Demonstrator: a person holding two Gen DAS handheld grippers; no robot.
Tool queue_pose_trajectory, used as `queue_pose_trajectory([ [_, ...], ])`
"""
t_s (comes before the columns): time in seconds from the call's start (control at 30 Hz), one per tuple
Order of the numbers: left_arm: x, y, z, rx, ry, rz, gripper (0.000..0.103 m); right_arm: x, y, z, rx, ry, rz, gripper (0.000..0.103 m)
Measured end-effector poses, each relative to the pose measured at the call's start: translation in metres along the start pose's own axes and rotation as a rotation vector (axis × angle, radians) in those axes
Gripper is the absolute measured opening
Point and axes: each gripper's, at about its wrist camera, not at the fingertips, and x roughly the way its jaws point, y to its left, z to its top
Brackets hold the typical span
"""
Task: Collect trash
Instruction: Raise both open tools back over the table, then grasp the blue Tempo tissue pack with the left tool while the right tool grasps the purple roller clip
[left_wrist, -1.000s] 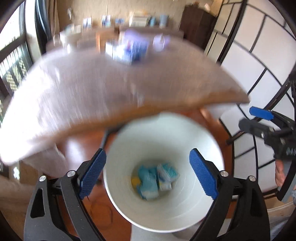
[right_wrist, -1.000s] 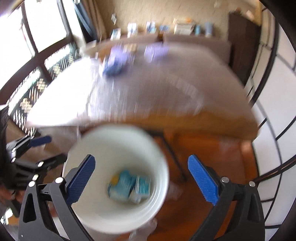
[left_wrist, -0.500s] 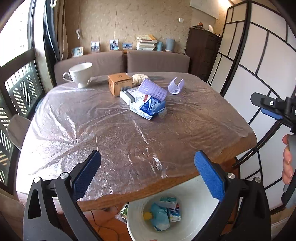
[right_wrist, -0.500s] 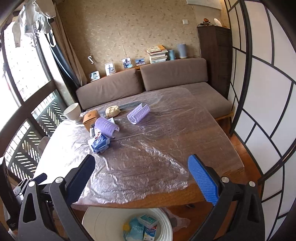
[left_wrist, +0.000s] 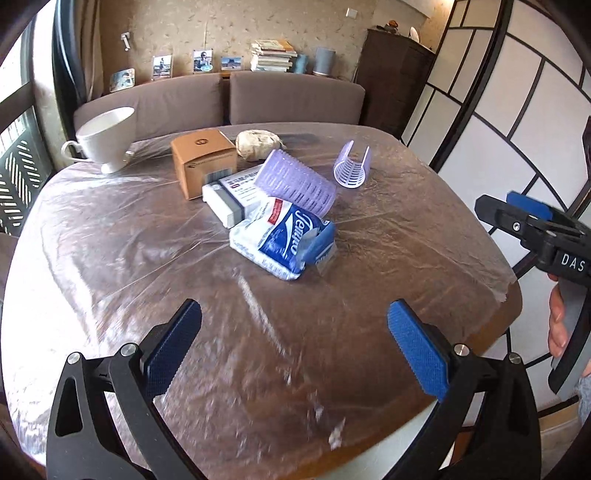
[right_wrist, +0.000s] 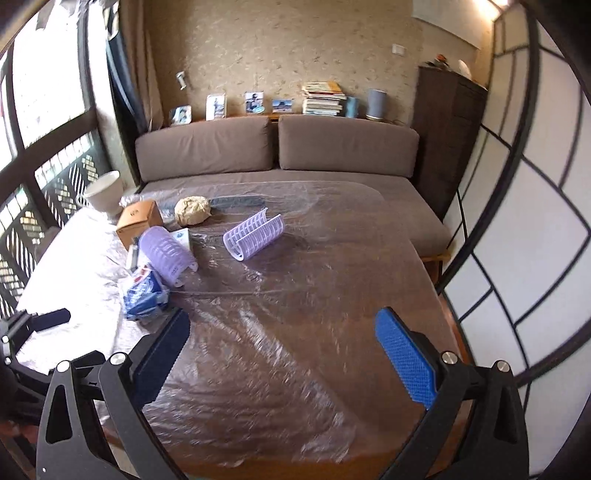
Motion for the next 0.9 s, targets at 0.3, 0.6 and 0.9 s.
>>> queue_pose_trajectory([
  [0.3,0.053,0.000,0.032,-0.066,0.041,0.115,0.102,0.086,-0.001,0.038,-0.197,0.054,0.122,0.099],
  [0.6,0.072,-0.007,0.044,-0.051,0.021,0.200,0.102,0.138,0.004,0.063,-0.278,0.075,0.229,0.099],
  [0.9,0.080,-0.006,0.045,-0.073,0.026,0.191,0.089,0.166,0.017,0.068,-0.282,0.105,0.270,0.099],
])
